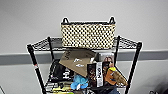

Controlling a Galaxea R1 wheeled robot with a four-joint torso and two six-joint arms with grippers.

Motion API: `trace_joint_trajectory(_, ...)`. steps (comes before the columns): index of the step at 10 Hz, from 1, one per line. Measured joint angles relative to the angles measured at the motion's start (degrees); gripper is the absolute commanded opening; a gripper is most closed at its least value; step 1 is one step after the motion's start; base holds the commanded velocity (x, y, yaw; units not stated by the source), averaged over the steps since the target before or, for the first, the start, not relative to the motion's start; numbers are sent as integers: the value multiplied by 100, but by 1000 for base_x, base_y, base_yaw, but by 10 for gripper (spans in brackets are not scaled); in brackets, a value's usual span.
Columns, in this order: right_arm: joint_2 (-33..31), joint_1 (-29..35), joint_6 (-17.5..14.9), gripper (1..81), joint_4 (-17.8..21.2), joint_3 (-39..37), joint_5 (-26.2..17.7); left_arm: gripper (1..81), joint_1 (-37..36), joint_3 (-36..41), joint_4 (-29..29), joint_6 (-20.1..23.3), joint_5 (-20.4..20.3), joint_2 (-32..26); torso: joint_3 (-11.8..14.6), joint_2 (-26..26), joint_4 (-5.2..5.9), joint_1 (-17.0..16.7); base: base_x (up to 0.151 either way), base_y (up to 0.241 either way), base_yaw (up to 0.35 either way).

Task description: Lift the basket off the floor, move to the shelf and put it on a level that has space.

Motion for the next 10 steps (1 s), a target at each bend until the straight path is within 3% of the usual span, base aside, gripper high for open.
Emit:
trace_joint_trajectory(3,257,-505,-218,811,2,-268,141,811,428,-235,243,15,-168,244,0,0,0,0,0,0,0)
trace_joint_trajectory(10,1151,-1709,-1136,811,13,-931,422,811,1593,-1029,1204,20,-416,1180,2,-2,0,-2,0,0,0)
